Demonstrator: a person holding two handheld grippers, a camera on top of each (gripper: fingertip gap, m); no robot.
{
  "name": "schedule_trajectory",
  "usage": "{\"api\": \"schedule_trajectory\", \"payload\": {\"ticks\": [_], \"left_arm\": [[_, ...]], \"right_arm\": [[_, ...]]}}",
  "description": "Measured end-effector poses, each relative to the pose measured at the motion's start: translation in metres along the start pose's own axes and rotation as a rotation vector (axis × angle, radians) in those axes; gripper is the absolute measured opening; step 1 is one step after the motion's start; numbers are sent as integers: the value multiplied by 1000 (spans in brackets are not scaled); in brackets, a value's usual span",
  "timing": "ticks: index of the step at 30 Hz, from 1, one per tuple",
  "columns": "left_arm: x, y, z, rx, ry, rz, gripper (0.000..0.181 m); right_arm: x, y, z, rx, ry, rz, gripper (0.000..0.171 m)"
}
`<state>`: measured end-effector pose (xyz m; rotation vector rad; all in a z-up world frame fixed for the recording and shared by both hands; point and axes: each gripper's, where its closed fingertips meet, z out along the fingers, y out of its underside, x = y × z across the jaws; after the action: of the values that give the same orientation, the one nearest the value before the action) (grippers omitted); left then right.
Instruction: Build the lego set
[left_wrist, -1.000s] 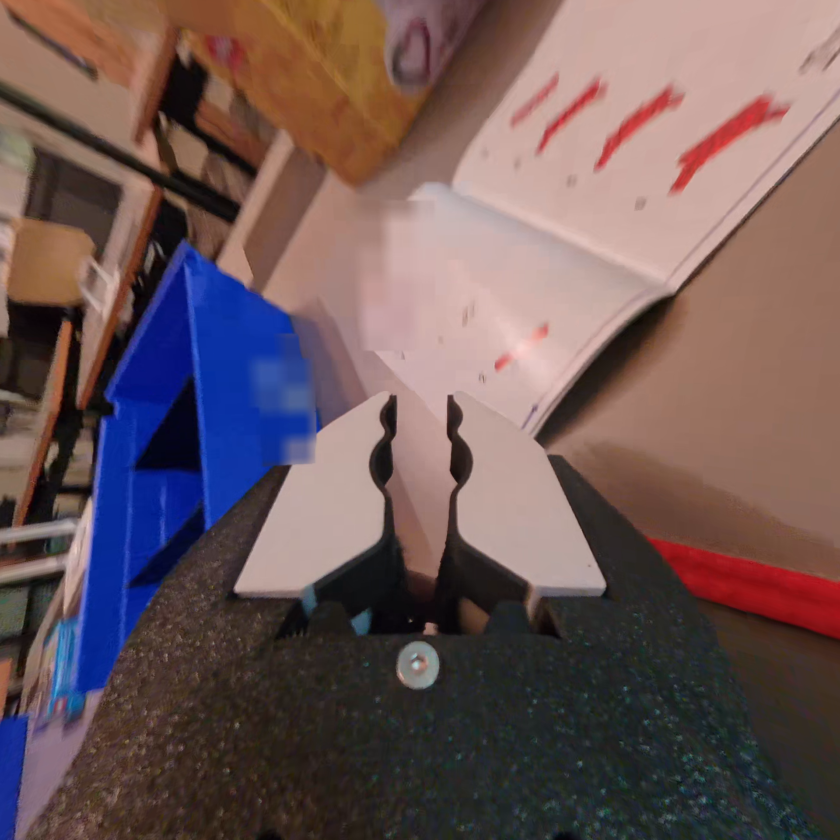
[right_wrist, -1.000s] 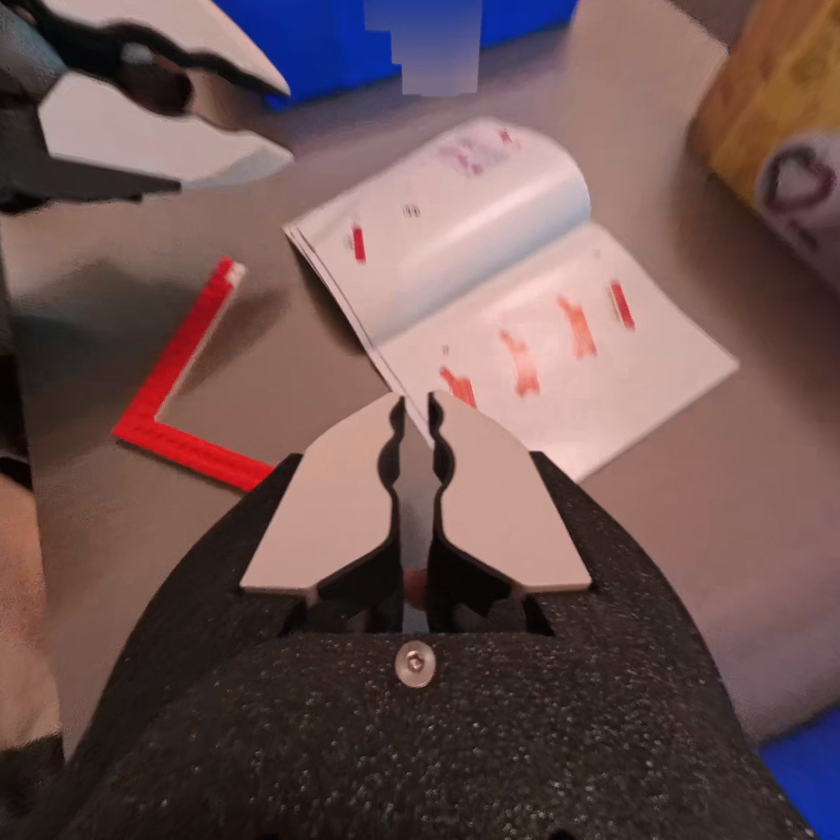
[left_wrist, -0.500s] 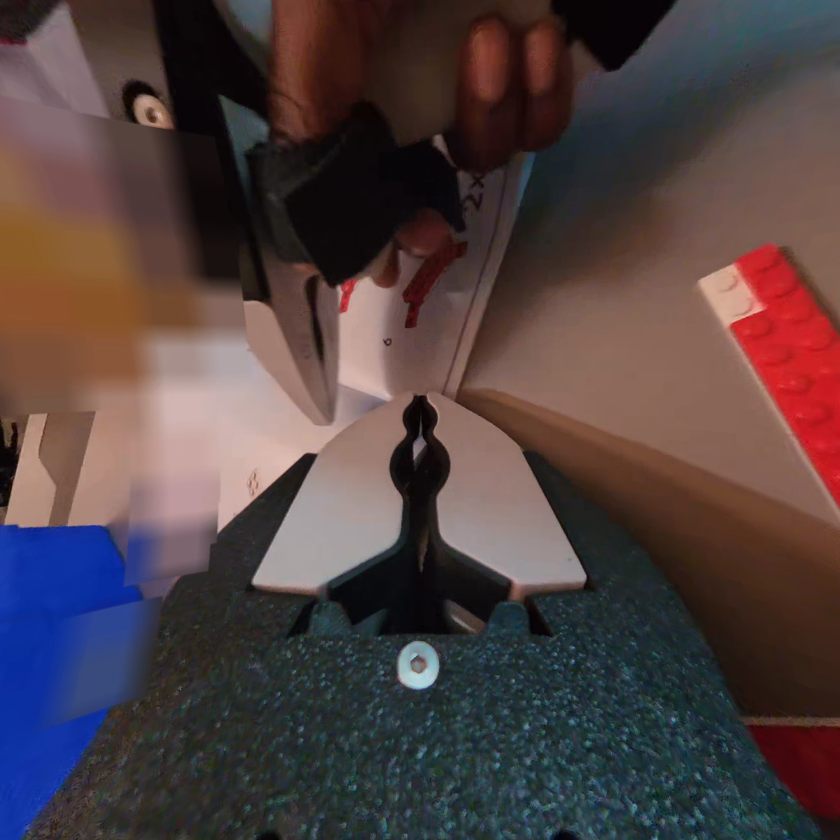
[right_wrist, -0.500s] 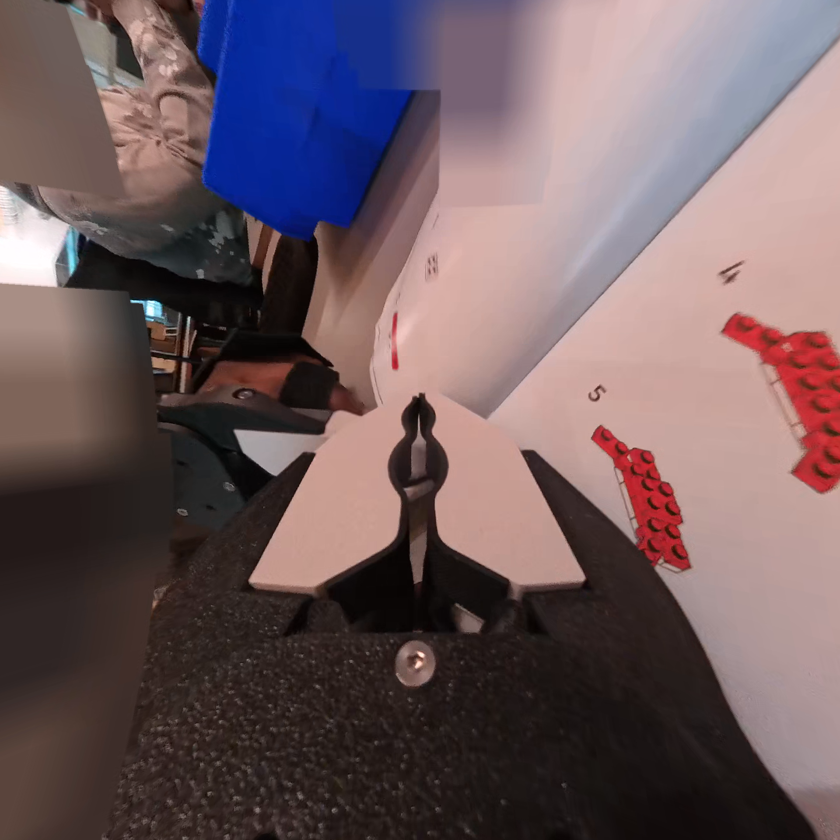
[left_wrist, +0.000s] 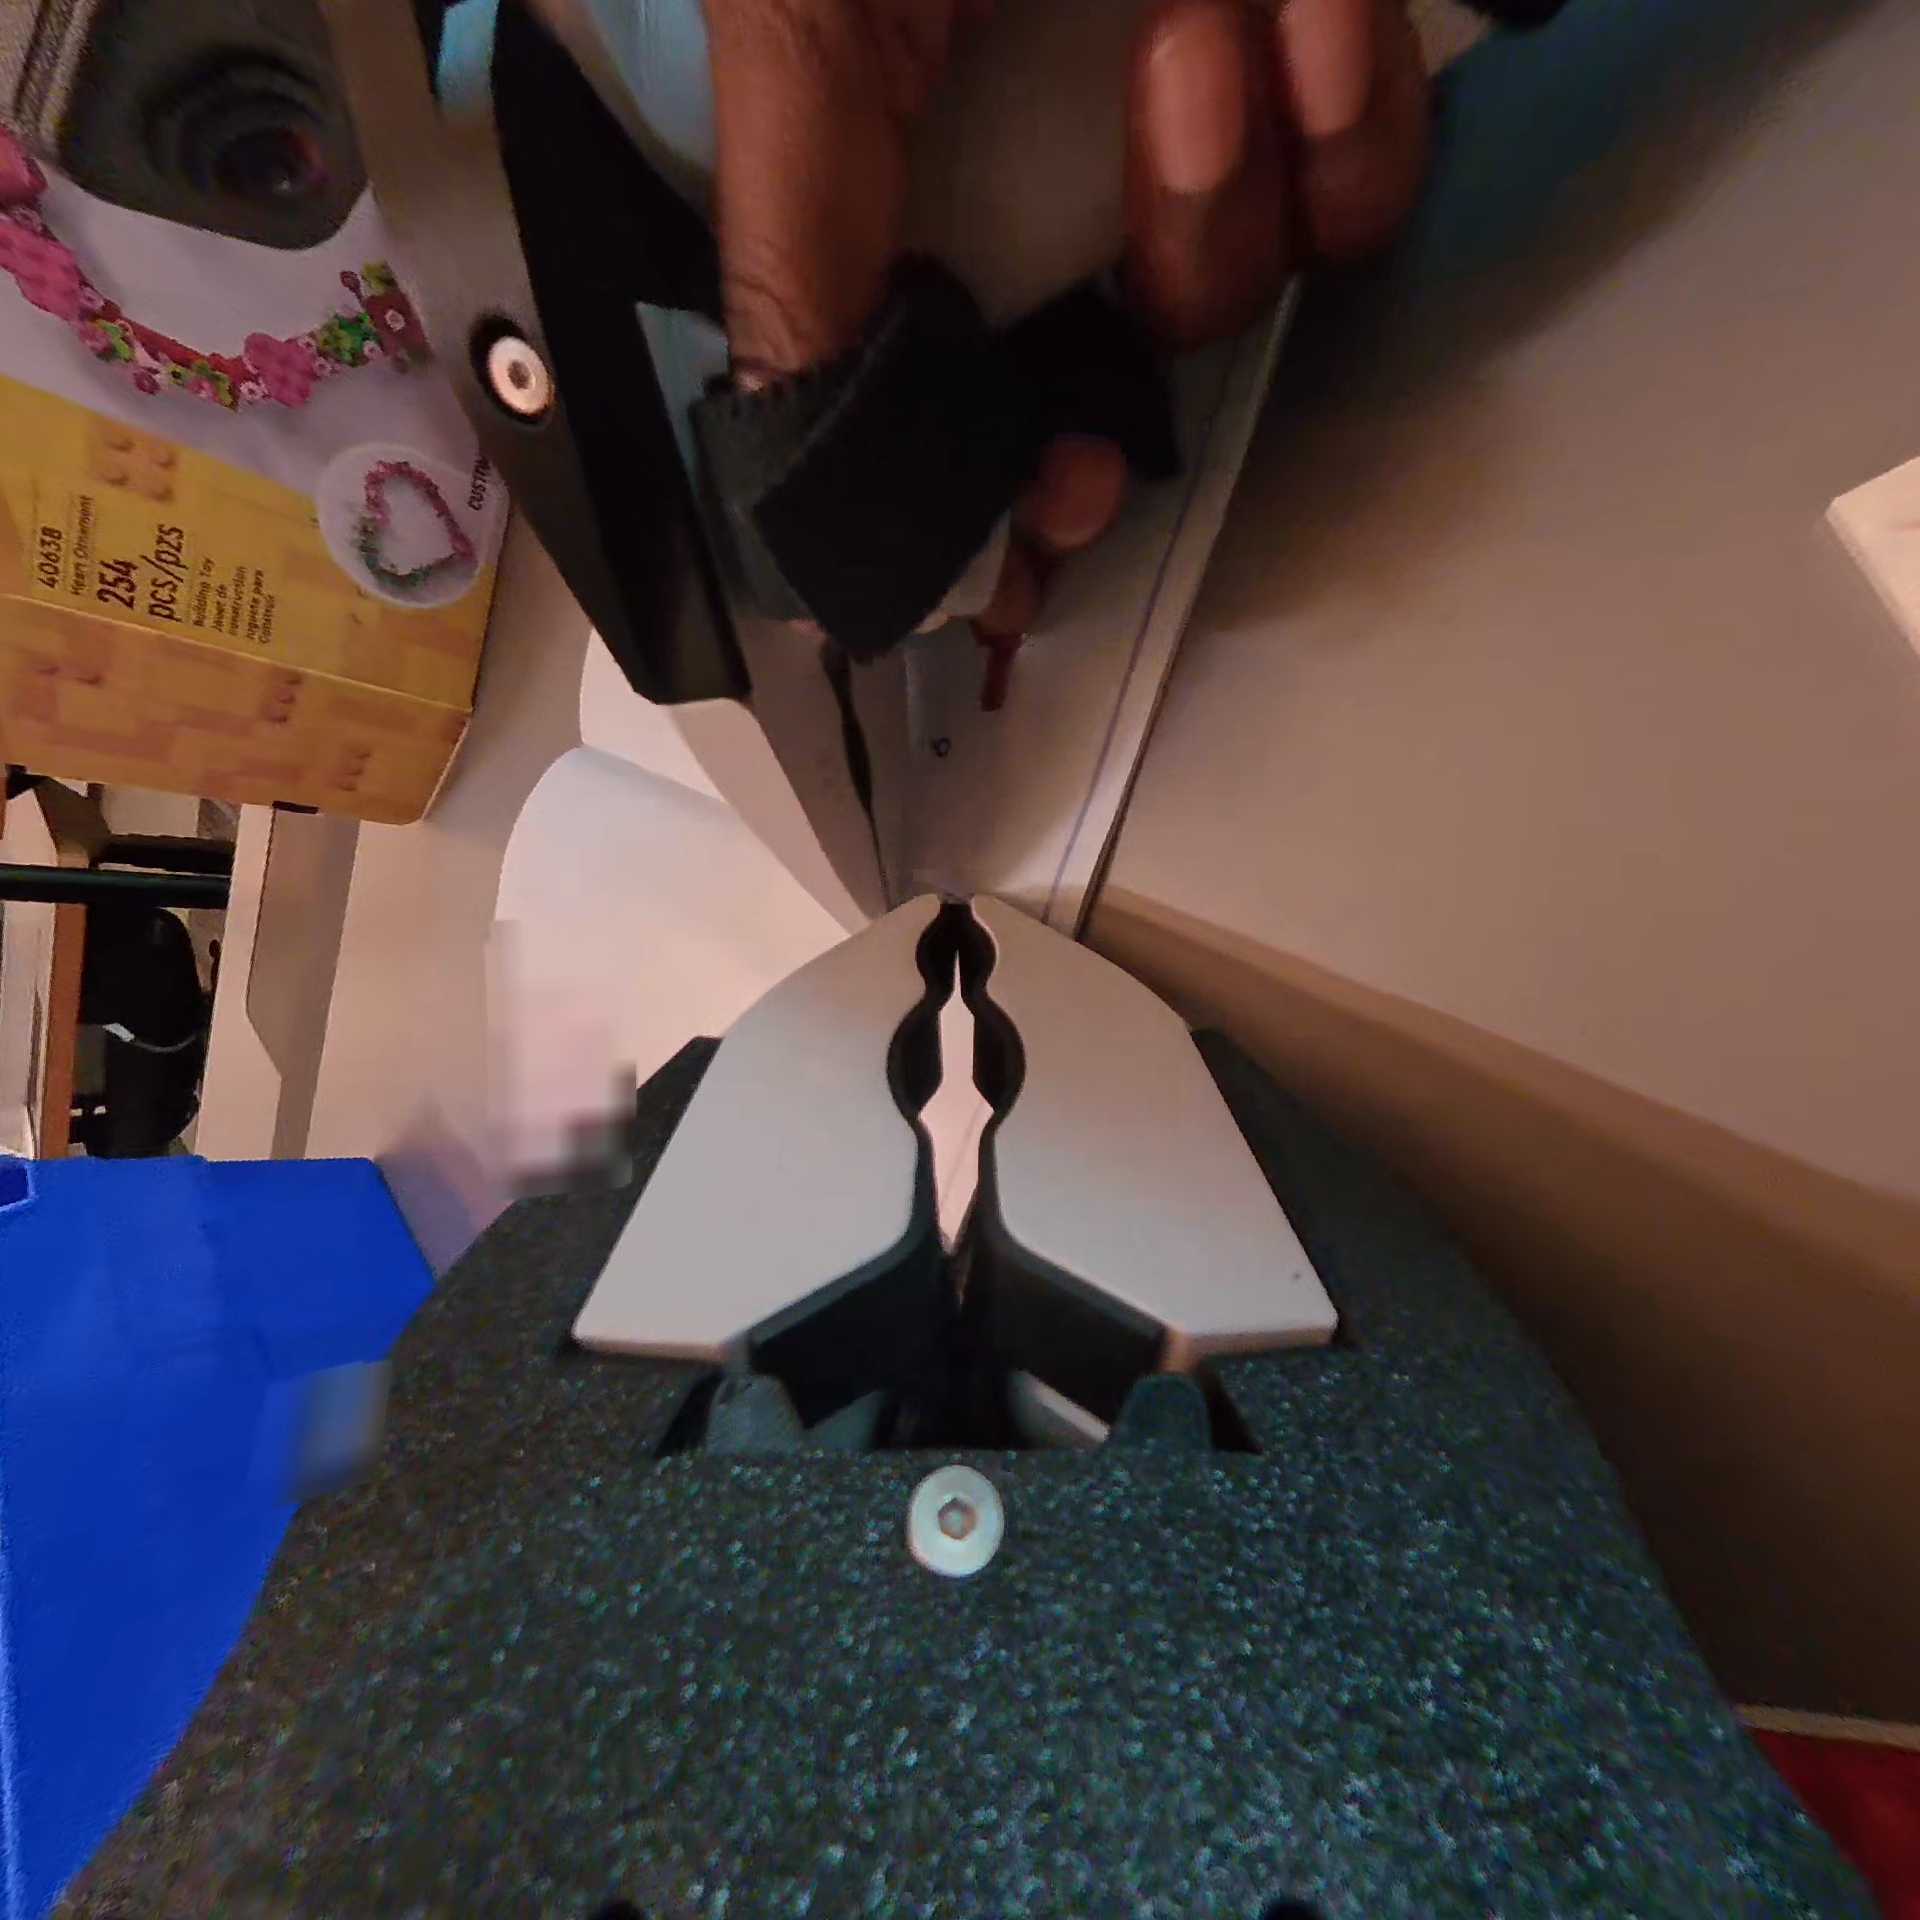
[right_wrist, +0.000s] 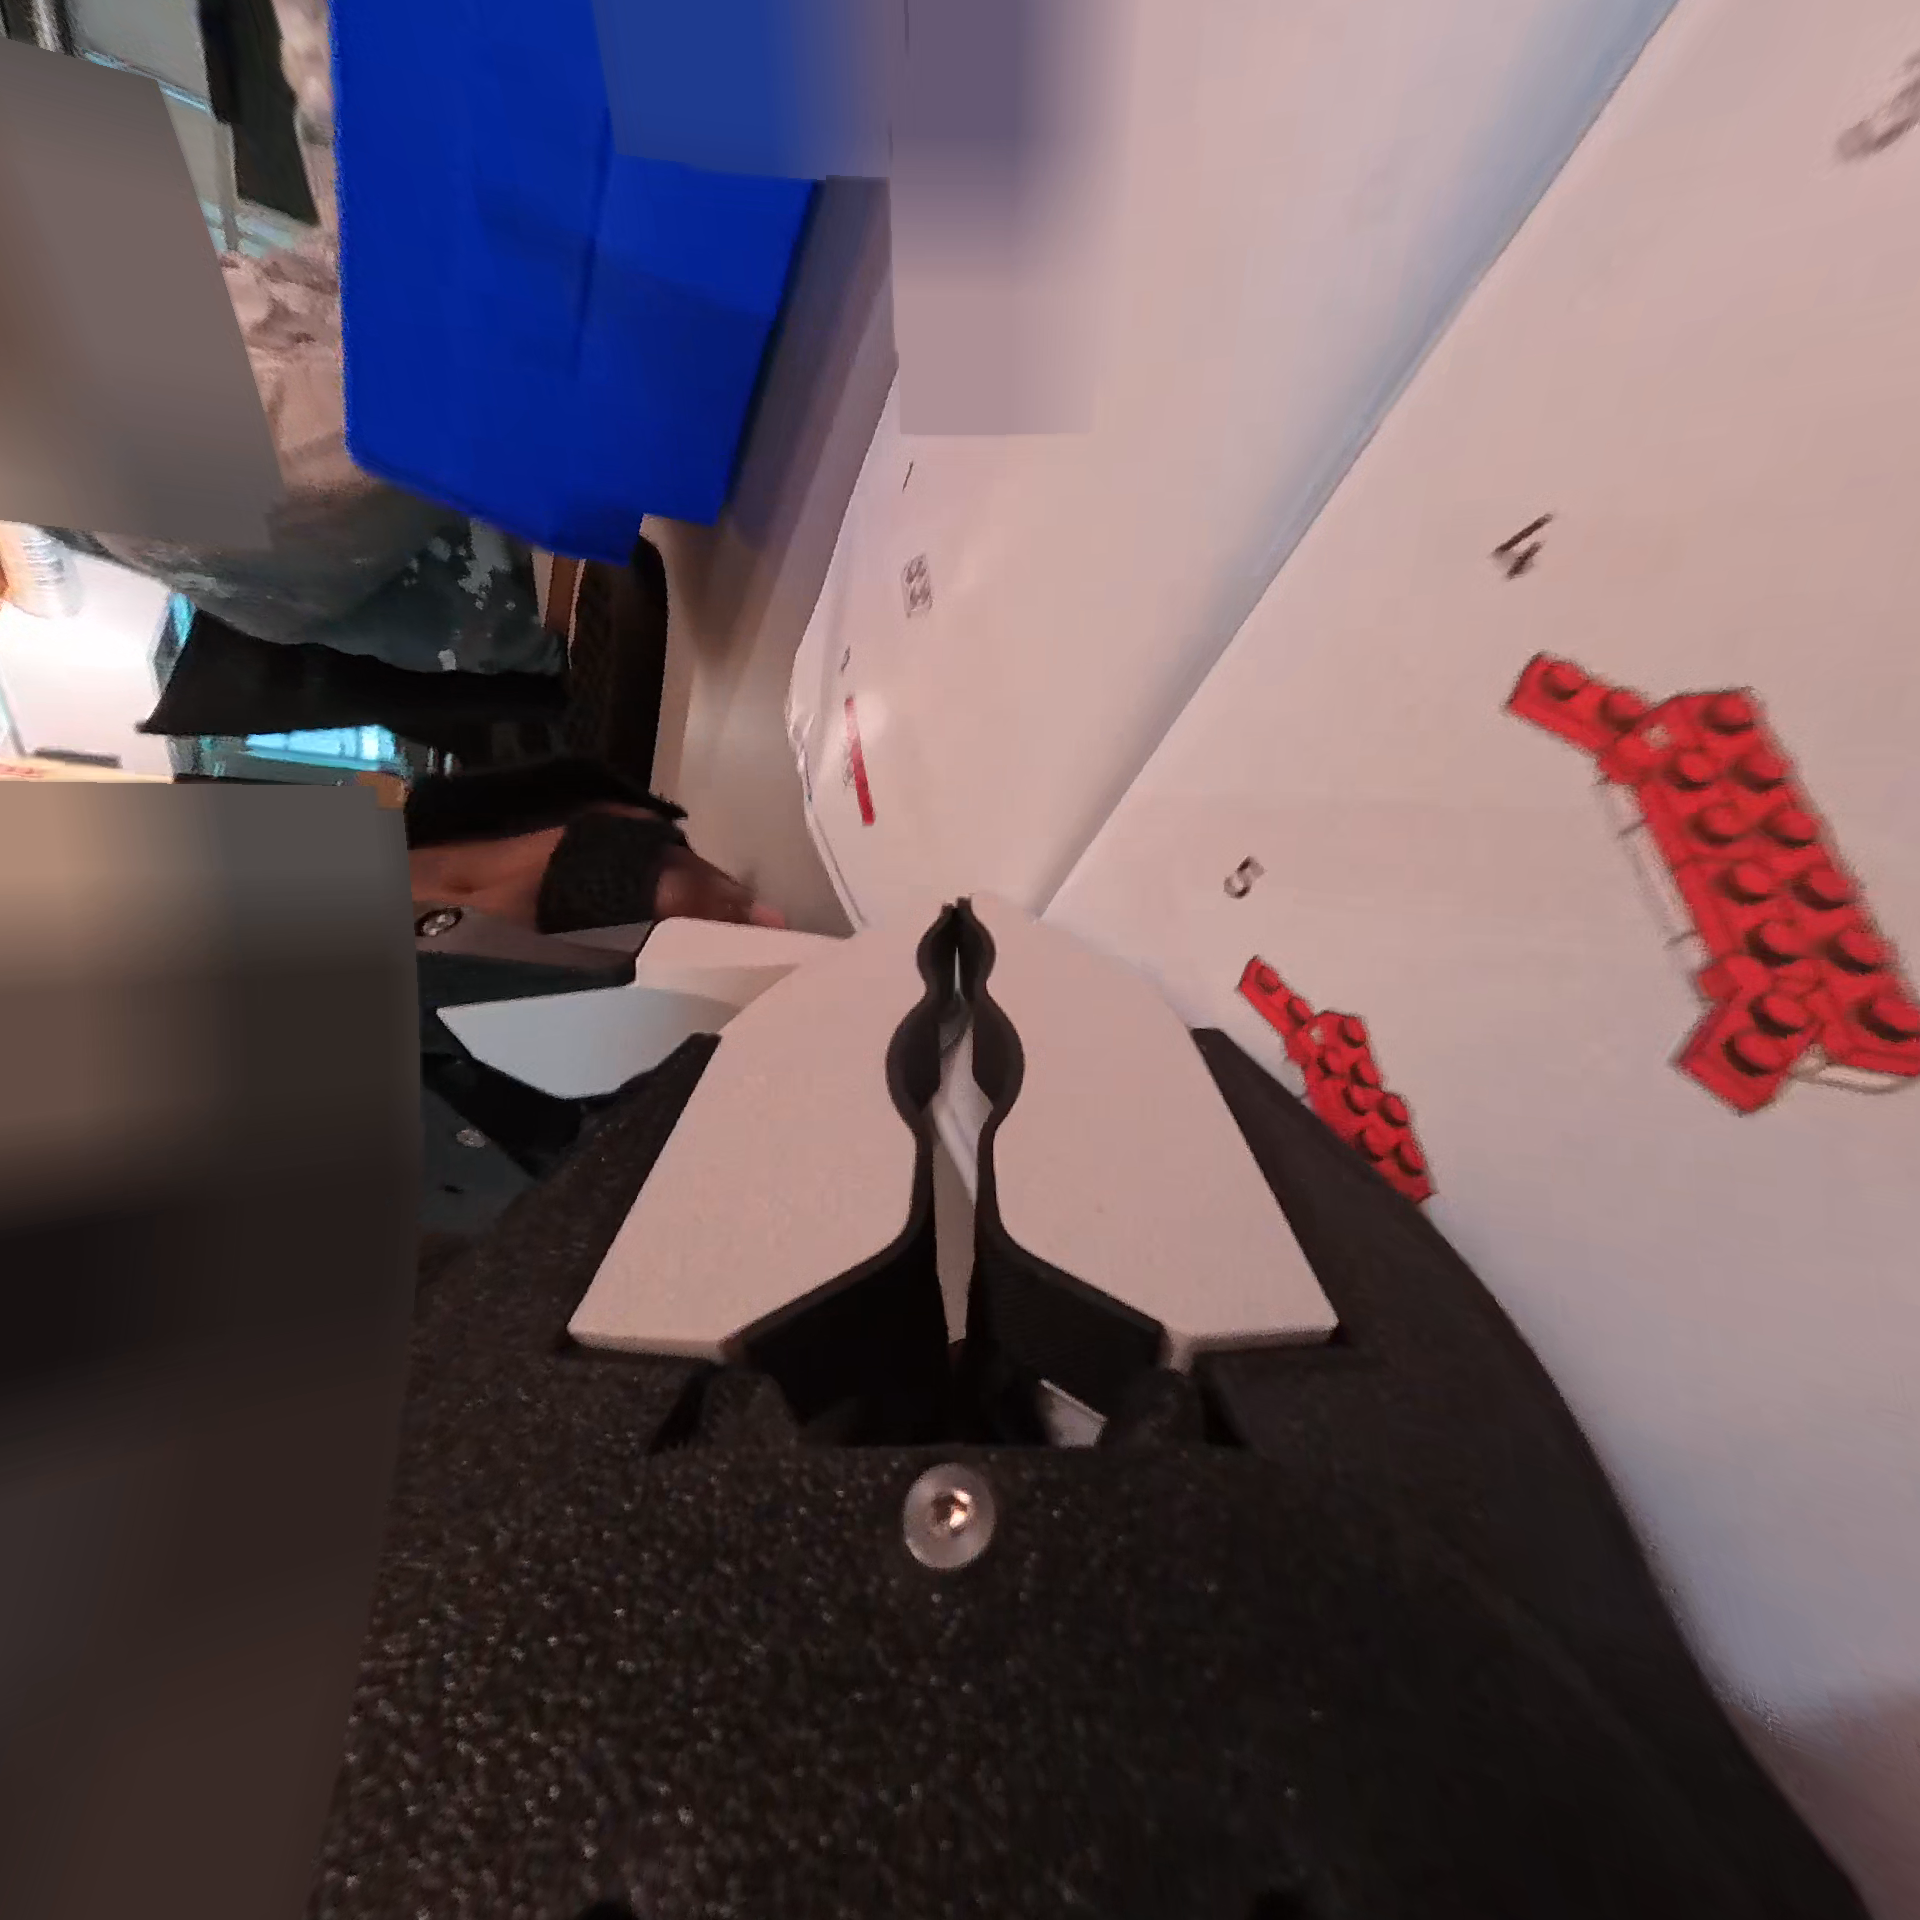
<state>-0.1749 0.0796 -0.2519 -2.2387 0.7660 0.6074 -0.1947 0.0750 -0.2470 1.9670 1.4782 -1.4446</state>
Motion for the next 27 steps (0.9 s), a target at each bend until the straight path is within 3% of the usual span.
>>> {"api": "schedule_trajectory", "payload": {"ticks": [10, 19, 27], "left_arm": [[0, 0, 0, 15, -10, 3, 0], [0, 1, 0, 31, 1, -28, 0], [0, 1, 0, 28, -10, -19, 0]], "right_arm": [[34, -72, -7, 149, 117, -34, 0], [50, -99, -17, 243, 141, -29, 0], [57, -107, -18, 213, 330, -272, 0]]}}
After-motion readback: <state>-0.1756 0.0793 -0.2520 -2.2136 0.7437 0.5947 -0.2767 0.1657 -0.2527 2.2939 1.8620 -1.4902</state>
